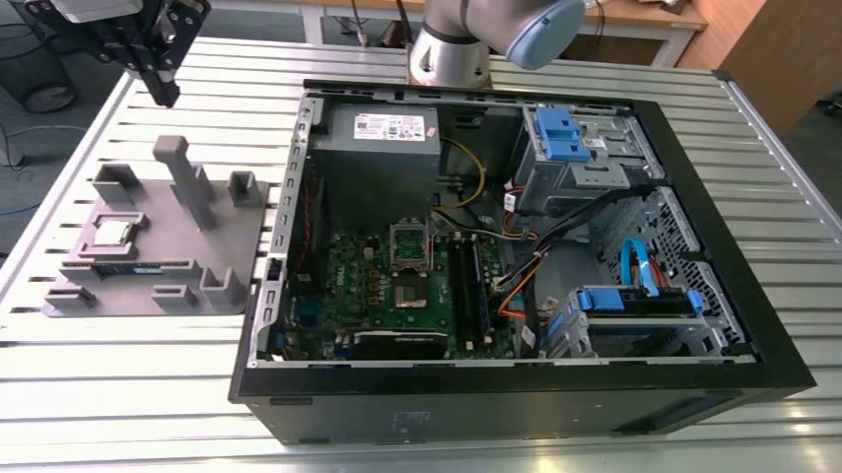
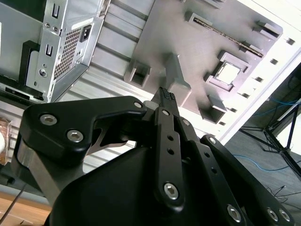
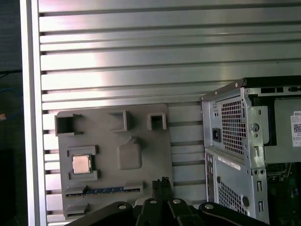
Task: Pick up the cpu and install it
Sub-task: 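Reach for the cpu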
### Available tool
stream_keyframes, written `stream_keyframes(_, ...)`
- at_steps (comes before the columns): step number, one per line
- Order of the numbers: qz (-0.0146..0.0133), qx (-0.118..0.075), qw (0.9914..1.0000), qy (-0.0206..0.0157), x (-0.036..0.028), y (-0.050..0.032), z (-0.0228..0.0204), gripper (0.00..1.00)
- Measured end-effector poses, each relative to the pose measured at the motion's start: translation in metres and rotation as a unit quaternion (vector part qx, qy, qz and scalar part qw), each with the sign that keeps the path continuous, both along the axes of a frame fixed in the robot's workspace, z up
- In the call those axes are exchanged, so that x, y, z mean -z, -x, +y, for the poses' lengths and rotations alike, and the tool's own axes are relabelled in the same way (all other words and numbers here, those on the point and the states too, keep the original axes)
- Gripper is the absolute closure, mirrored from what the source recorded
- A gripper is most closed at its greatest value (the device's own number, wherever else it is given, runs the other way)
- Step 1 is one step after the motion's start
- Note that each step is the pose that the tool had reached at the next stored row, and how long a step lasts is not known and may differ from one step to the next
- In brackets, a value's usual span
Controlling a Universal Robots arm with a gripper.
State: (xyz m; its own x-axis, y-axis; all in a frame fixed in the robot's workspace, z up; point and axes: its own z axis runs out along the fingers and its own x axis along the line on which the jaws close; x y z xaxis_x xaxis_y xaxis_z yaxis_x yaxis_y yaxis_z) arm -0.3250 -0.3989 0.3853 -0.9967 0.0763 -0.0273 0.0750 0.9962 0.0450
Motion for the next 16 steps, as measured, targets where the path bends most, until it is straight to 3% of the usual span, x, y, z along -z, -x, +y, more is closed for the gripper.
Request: stream_keyframes(16, 0.0, 0.0, 1.0, 0.0, 0.0003, 0.011, 0.0, 0.89)
